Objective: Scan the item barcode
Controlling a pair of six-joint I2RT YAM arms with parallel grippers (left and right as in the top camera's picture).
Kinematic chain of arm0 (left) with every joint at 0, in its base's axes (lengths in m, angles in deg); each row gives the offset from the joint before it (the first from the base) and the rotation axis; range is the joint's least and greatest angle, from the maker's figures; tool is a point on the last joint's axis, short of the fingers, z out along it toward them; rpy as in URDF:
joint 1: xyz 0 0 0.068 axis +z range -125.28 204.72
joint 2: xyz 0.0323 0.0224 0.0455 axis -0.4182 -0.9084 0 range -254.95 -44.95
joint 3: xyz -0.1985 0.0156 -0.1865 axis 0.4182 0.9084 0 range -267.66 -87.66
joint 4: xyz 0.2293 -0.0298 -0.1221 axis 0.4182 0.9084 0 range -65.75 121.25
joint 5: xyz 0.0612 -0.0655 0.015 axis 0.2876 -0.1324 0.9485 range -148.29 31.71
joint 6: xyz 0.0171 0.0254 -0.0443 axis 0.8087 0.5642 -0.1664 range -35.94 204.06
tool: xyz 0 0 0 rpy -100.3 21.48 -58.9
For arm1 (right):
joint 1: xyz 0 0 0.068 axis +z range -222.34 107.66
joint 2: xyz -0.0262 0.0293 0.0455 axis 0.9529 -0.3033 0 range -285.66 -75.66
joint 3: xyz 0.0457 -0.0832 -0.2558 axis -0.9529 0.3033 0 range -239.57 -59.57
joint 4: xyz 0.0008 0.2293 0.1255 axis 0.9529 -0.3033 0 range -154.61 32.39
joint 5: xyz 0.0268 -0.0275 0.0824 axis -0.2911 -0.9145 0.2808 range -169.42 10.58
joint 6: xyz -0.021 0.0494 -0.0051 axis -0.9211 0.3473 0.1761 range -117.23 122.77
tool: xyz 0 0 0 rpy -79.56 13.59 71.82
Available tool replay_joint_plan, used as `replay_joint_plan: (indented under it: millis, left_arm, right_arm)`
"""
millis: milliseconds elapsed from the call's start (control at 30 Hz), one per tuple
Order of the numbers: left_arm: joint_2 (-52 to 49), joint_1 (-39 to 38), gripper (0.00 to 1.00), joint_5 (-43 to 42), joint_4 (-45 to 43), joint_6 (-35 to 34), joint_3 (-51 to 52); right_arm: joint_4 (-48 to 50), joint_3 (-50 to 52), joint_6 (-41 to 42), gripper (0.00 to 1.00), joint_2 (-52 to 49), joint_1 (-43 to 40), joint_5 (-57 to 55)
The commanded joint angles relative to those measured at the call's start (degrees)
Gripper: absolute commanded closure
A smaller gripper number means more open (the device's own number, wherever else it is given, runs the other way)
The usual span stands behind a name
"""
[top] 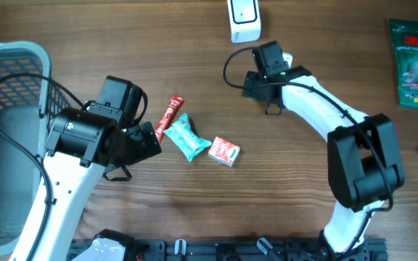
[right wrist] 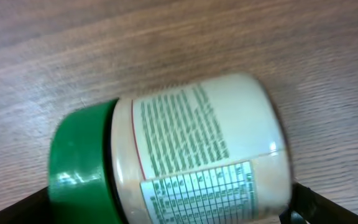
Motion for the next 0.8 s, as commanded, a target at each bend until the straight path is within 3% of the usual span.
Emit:
replay_joint_plan:
  millis: [0, 333, 433, 533, 600, 700, 767]
  left_arm:
    - [0.52, 0.20, 0.00, -0.28, -0.11, 0.90, 0.02]
    - [0.52, 0.20, 0.00, -0.28, -0.11, 0.90, 0.00]
    - [0.52, 0.20, 0.00, -0.28, -0.11, 0.90, 0.00]
    - [0.52, 0.20, 0.00, -0.28, -0.11, 0.90, 0.02]
    - [0.52, 0.20, 0.00, -0.28, -0.11, 0.90, 0.00]
    - [0.52, 0.20, 0.00, -0.28, -0.11, 0.90, 0.00]
    - [0.52, 0.20, 0.00, -0.28, -0.11, 0.90, 0.00]
  right_arm:
    - [-1.09, 0.74, -0.11, 0.01, -0.81, 0.76, -0.94]
    - [-14.29, 0.74, 1.68, 0.00, 0.59, 0.76, 5.46]
    - [-16.68, 0.13, 2.64, 0.00, 5.49, 0.76, 7.96]
    - [-16.98, -0.11, 8.87, 0.01, 12.46, 0.76, 7.96]
    - [-13.88, -0.11, 15.23, 0.05, 16.31, 0.76, 7.45]
    - [-5.70, -0.04, 18.10, 0.24, 15.43, 0.76, 6.43]
    - [-2.03, -0.04, 17.70, 0.29, 12.92, 0.76, 6.40]
